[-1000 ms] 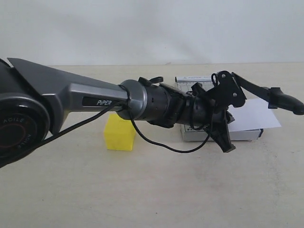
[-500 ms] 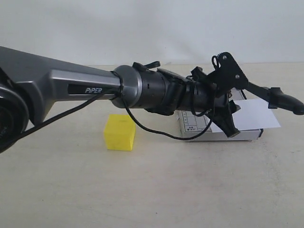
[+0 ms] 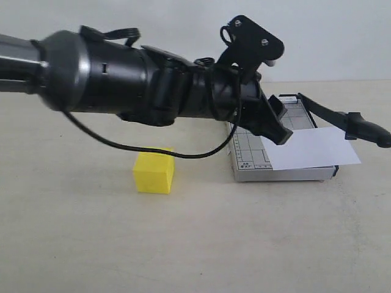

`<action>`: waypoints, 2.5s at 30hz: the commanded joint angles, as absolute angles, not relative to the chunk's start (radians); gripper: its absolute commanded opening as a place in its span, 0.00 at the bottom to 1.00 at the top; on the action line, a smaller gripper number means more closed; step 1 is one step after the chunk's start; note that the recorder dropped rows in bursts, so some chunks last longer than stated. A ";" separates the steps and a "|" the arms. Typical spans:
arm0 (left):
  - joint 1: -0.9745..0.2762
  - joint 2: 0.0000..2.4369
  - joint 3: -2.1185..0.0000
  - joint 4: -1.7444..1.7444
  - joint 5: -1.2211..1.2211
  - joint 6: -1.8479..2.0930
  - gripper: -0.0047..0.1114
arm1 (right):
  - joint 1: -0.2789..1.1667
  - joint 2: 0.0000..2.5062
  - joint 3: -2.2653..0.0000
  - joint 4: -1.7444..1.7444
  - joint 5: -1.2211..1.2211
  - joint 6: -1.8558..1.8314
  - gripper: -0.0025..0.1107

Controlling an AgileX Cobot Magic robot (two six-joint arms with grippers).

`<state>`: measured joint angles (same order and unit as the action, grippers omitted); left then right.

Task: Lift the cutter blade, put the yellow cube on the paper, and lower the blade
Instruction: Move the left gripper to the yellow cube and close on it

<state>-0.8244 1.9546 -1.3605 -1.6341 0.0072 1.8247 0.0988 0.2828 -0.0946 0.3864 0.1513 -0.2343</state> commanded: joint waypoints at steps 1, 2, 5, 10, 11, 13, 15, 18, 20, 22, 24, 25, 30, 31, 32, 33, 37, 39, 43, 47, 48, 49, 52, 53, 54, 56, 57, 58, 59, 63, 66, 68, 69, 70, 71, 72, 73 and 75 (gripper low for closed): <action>-0.827 1.804 -1.186 -1.640 -0.055 1.744 0.53 | 0.099 0.280 -0.090 0.389 0.141 -0.240 0.02; -0.827 1.775 -1.148 -1.644 -0.109 1.728 0.53 | 0.099 0.280 -0.090 0.389 0.141 -0.240 0.02; -0.827 1.718 -1.064 -1.744 -0.329 1.721 0.53 | 0.099 0.280 -0.090 0.389 0.141 -0.240 0.02; -0.825 1.705 -1.001 -1.744 -0.603 1.693 0.69 | 0.099 0.280 -0.090 0.389 0.141 -0.240 0.02; -0.825 1.705 -1.000 -1.744 -0.612 1.690 0.71 | 0.099 0.280 -0.090 0.389 0.139 -0.240 0.02; -0.825 1.705 -1.002 -1.744 -0.612 1.666 0.72 | 0.099 0.280 -0.090 0.389 0.139 -0.240 0.02; -0.825 1.705 -1.002 -1.744 -0.600 1.600 0.72 | 0.099 0.280 -0.090 0.389 0.139 -0.240 0.02; -0.825 1.707 -1.000 -1.744 -0.600 1.505 0.72 | 0.099 0.280 -0.090 0.389 0.139 -0.240 0.02; -0.825 1.707 -1.000 -1.744 -0.598 1.494 0.72 | 0.099 0.280 -0.090 0.389 0.139 -0.240 0.02; -0.825 1.707 -1.000 -1.744 -0.595 1.495 0.72 | 0.099 0.280 -0.090 0.389 0.139 -0.240 0.02; -0.825 1.707 -1.000 -1.744 -0.595 1.495 0.72 | 0.099 0.280 -0.090 0.389 0.148 -0.240 0.02; -0.823 1.710 -1.000 -1.744 -0.595 1.495 0.72 | 0.099 0.280 -0.090 0.389 0.148 -0.240 0.02; -0.819 1.748 -1.000 -1.744 -0.595 1.495 0.72 | 0.099 0.280 -0.090 0.389 0.144 -0.240 0.02; -0.819 1.757 -1.000 -1.744 -0.595 1.495 0.72 | 0.099 0.280 -0.090 0.389 0.144 -0.240 0.02; -0.819 1.773 -1.000 -1.744 -0.597 1.495 0.72 | 0.099 0.280 -0.090 0.389 0.144 -0.240 0.02; -0.819 1.781 -1.000 -1.744 -0.600 1.495 0.72 | 0.099 0.280 -0.090 0.389 0.144 -0.240 0.02; -0.810 1.820 -1.000 -1.744 -0.595 1.445 0.72 | 0.099 0.280 -0.090 0.389 0.144 -0.240 0.02; -0.789 1.826 -1.000 -1.744 -0.593 1.394 0.72 | 0.099 0.280 -0.090 0.389 0.144 -0.240 0.02; -0.772 1.826 -0.998 -1.744 -0.554 1.387 0.72 | 0.099 0.280 -0.090 0.389 0.146 -0.240 0.02; -0.766 1.834 -0.968 -1.744 -0.523 1.387 0.72 | 0.099 0.280 -0.090 0.389 0.146 -0.240 0.02; -0.766 1.835 -0.956 -1.744 -0.523 1.384 0.72 | 0.099 0.280 -0.090 0.389 0.146 -0.240 0.02; -0.766 1.835 -0.951 -1.744 -0.514 1.384 0.72 | 0.099 0.280 -0.090 0.389 0.146 -0.240 0.02; -0.766 1.835 -0.949 -1.744 -0.466 1.384 0.72 | 0.099 0.280 -0.090 0.389 0.146 -0.240 0.02; -0.766 1.835 -0.949 -1.744 -0.463 1.386 0.72 | 0.099 0.280 -0.090 0.389 0.146 -0.240 0.02; -0.766 1.835 -0.949 -1.744 -0.450 1.399 0.72 | 0.099 0.280 -0.090 0.389 0.146 -0.240 0.02; -0.766 1.832 -0.949 -1.744 -0.432 1.435 0.72 | 0.099 0.280 -0.090 0.389 0.146 -0.240 0.02; -0.766 1.832 -0.949 -1.744 -0.422 1.445 0.72 | 0.099 0.280 -0.090 0.389 0.146 -0.240 0.02; -0.766 1.832 -0.949 -1.744 -0.410 1.445 0.72 | 0.099 0.280 -0.090 0.389 0.146 -0.240 0.02; -0.766 1.832 -0.949 -1.744 -0.402 1.445 0.72 | 0.099 0.280 -0.090 0.389 0.146 -0.240 0.02; -0.766 1.832 -0.950 -1.744 -0.389 1.445 0.72 | 0.099 0.280 -0.090 0.389 0.146 -0.240 0.02; -0.759 1.832 -0.950 -1.744 -0.386 1.445 0.72 | 0.099 0.280 -0.090 0.389 0.146 -0.240 0.02; -0.749 1.832 -0.950 -1.744 -0.386 1.445 0.72 | 0.099 0.280 -0.090 0.389 0.146 -0.240 0.02; -0.742 1.832 -0.950 -1.744 -0.386 1.445 0.72 | 0.099 0.280 -0.090 0.389 0.146 -0.240 0.02; -0.739 1.832 -0.950 -1.744 -0.386 1.443 0.72 | 0.099 0.280 -0.090 0.389 0.146 -0.240 0.02; -0.734 1.832 -0.950 -1.744 -0.386 1.443 0.72 | 0.099 0.280 -0.090 0.389 0.146 -0.240 0.02; -0.729 1.832 -0.950 -1.744 -0.376 1.443 0.72 | 0.099 0.280 -0.090 0.389 0.146 -0.240 0.02; -0.724 1.832 -0.950 -1.744 -0.366 1.443 0.72 | 0.099 0.280 -0.090 0.389 0.146 -0.240 0.02; -0.718 1.836 -0.950 -1.744 -0.354 1.436 0.72 | 0.099 0.280 -0.090 0.389 0.146 -0.240 0.02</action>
<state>-0.7268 1.8331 -0.9525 -1.7406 -0.3787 1.4409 0.0988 0.2828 -0.0946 0.3903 0.1509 -0.2343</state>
